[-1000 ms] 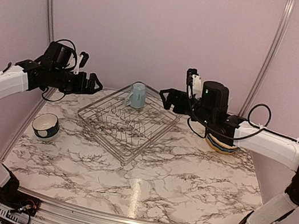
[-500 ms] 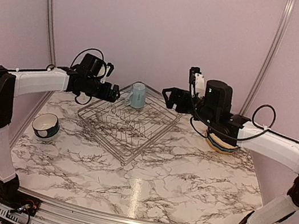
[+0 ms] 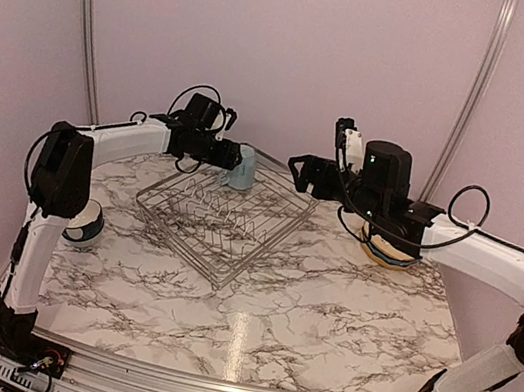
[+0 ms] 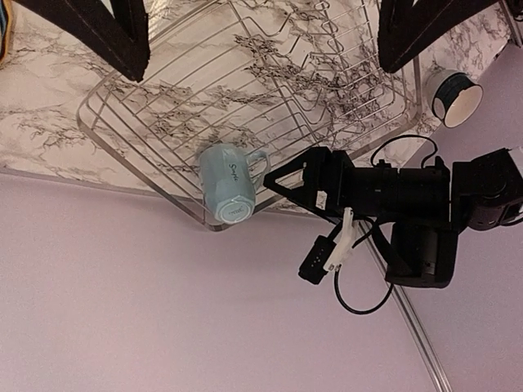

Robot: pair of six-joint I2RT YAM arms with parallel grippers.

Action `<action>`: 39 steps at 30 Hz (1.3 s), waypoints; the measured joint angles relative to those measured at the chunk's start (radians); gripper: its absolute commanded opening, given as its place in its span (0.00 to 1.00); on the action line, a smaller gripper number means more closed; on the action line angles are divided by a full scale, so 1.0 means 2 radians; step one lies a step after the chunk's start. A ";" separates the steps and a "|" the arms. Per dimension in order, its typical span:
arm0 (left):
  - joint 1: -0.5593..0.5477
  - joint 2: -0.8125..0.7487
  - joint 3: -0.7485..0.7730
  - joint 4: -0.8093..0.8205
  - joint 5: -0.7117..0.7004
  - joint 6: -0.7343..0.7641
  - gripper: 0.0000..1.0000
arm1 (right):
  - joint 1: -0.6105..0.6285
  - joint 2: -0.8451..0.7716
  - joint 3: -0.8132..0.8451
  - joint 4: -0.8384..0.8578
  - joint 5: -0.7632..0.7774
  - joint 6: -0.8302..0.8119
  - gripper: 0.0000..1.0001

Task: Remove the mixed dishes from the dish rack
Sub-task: Grab the cup from the dish rack.

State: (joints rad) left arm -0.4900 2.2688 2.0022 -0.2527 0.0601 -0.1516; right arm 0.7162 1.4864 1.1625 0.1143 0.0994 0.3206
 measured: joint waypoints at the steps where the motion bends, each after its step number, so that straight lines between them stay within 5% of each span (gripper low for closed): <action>1: -0.001 0.014 0.019 -0.008 -0.004 0.000 0.77 | 0.000 0.000 0.000 -0.002 0.000 0.000 0.94; 19: -0.001 0.143 0.165 -0.084 -0.010 0.054 0.93 | 0.000 0.000 -0.005 -0.006 0.000 -0.002 0.94; 39: -0.001 0.157 0.169 -0.073 0.008 0.068 0.29 | 0.000 -0.008 -0.006 -0.009 0.000 -0.002 0.94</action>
State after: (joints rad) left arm -0.4911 2.5820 2.3398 -0.3981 0.0769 -0.0151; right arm 0.7162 1.4712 1.1511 0.0967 0.1001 0.3164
